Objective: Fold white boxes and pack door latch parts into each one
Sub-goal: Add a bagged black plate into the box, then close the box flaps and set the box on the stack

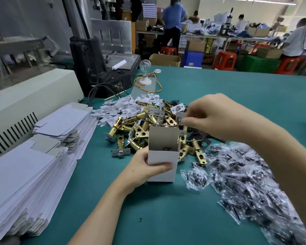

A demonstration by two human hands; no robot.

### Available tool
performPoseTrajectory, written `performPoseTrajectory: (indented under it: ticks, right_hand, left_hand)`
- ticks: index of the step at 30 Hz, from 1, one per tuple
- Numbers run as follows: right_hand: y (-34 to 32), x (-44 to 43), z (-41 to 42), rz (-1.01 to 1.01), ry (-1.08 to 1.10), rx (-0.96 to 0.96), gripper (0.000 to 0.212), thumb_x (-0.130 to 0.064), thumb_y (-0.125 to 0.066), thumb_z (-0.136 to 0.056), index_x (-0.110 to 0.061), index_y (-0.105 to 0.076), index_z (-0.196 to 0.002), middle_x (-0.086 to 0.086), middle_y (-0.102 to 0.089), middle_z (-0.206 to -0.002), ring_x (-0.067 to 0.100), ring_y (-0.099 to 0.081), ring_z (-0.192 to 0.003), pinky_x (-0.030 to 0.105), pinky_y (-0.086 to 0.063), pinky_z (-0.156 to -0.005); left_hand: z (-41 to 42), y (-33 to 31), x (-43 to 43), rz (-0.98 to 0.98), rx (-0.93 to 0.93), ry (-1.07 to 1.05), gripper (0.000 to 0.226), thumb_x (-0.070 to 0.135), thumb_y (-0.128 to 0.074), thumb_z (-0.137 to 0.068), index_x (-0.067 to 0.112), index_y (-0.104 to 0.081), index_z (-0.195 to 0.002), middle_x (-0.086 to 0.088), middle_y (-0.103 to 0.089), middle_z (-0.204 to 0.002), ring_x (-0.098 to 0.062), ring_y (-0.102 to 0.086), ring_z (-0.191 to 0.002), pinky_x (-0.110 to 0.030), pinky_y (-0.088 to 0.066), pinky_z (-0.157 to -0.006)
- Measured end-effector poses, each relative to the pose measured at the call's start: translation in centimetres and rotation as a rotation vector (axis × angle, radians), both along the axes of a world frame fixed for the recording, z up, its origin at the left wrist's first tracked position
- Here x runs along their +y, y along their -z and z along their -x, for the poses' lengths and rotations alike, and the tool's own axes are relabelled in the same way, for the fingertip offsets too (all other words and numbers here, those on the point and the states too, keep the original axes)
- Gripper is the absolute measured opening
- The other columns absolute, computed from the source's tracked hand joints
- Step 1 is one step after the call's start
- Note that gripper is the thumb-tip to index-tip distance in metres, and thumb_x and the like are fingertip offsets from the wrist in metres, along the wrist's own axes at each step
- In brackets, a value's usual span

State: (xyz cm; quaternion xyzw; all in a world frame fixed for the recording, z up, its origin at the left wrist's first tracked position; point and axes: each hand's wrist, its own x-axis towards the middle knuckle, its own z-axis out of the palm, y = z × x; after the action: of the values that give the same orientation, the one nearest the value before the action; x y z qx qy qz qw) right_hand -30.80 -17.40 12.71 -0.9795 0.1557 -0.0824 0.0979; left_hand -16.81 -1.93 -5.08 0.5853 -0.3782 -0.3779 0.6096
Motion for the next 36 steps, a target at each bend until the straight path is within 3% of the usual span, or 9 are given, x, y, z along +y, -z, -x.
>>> performPoseTrajectory:
  ticks: [5,8,12,15,19,22,27,30,36]
  right_hand:
    - [5.0,-0.2,2.0,-0.017,0.029,0.484,0.024,-0.05,-0.067,-0.094,-0.031,-0.076,-0.106,-0.022,-0.066,-0.089,-0.001,-0.065,-0.077,0.023,-0.057,-0.08]
    - [8.6,1.3,1.9,0.134,0.058,0.594,0.042,-0.05,-0.069,-0.091,-0.03,-0.066,-0.128,-0.008,-0.066,-0.112,0.018,-0.064,-0.101,0.027,-0.045,-0.077]
    - [10.8,2.2,1.6,0.236,0.132,0.595,0.036,-0.039,-0.071,-0.088,-0.02,-0.066,-0.118,0.003,-0.068,-0.112,0.028,-0.066,-0.101,0.033,-0.047,-0.072]
    - [10.8,1.8,1.9,0.251,0.126,0.533,0.021,-0.026,-0.067,-0.092,-0.022,-0.066,-0.112,0.001,-0.068,-0.11,0.026,-0.066,-0.1,0.032,-0.048,-0.074]
    - [8.9,0.3,2.9,0.073,0.137,0.368,0.012,-0.038,-0.073,-0.09,-0.029,-0.067,-0.092,-0.014,-0.06,-0.087,0.004,-0.058,-0.082,0.022,-0.042,-0.066]
    - [5.7,-1.1,3.9,-0.302,0.17,0.107,0.016,-0.035,-0.079,-0.086,-0.024,-0.07,-0.078,-0.007,-0.064,-0.063,-0.002,-0.05,-0.048,0.013,-0.04,-0.047]
    - [2.2,0.5,3.0,-0.78,0.115,-0.462,0.02,-0.026,-0.082,-0.083,-0.011,-0.071,-0.088,0.001,-0.072,-0.064,0.013,-0.06,-0.047,0.02,-0.047,-0.041]
    - [3.4,2.5,0.5,-0.567,0.127,-0.448,0.013,-0.025,-0.08,-0.088,-0.017,-0.07,-0.084,0.001,-0.072,-0.065,0.016,-0.065,-0.05,0.024,-0.047,-0.047]
    - [5.2,4.7,-2.3,0.015,0.2,-0.147,0.014,-0.042,-0.07,-0.088,-0.028,-0.069,-0.087,-0.007,-0.07,-0.089,0.022,-0.066,-0.091,0.034,-0.054,-0.074]
  left_hand:
    - [-0.2,0.2,0.0,-0.009,-0.02,-0.004,0.041,0.025,-0.088,-0.077,0.022,-0.075,-0.115,0.004,-0.081,-0.106,-0.009,-0.075,-0.101,-0.018,-0.055,-0.081]
    - [0.0,0.2,0.0,-0.003,-0.029,0.0,0.04,0.023,-0.087,-0.077,0.021,-0.075,-0.115,0.005,-0.081,-0.105,-0.008,-0.075,-0.101,-0.018,-0.055,-0.081]
    - [0.0,0.2,0.1,0.001,-0.029,0.007,0.04,0.022,-0.087,-0.077,0.022,-0.073,-0.114,0.007,-0.081,-0.104,-0.007,-0.075,-0.101,-0.018,-0.055,-0.082]
    - [0.0,0.2,0.1,0.004,-0.031,-0.001,0.04,0.022,-0.087,-0.076,0.022,-0.074,-0.114,0.006,-0.081,-0.105,-0.008,-0.075,-0.102,-0.018,-0.055,-0.083]
    - [0.1,0.2,0.0,0.005,-0.021,0.001,0.042,0.028,-0.089,-0.074,0.026,-0.075,-0.113,0.005,-0.081,-0.107,-0.01,-0.075,-0.104,-0.018,-0.055,-0.084]
    - [0.1,0.1,0.1,0.019,-0.016,0.004,0.038,0.033,-0.09,-0.072,0.036,-0.078,-0.108,0.007,-0.08,-0.108,-0.007,-0.074,-0.103,-0.016,-0.055,-0.083]
    - [0.1,0.0,0.0,0.019,-0.018,-0.015,0.044,0.042,-0.092,-0.069,0.044,-0.074,-0.11,0.007,-0.079,-0.113,-0.009,-0.073,-0.108,-0.019,-0.056,-0.085]
    - [0.1,0.0,0.0,0.021,-0.023,-0.017,0.043,0.042,-0.091,-0.071,0.043,-0.074,-0.111,0.005,-0.079,-0.113,-0.011,-0.074,-0.108,-0.021,-0.056,-0.085]
    - [0.3,0.0,-0.1,0.05,-0.024,-0.042,0.043,0.037,-0.092,-0.073,0.046,-0.071,-0.109,0.003,-0.079,-0.11,-0.013,-0.075,-0.105,-0.021,-0.058,-0.081]
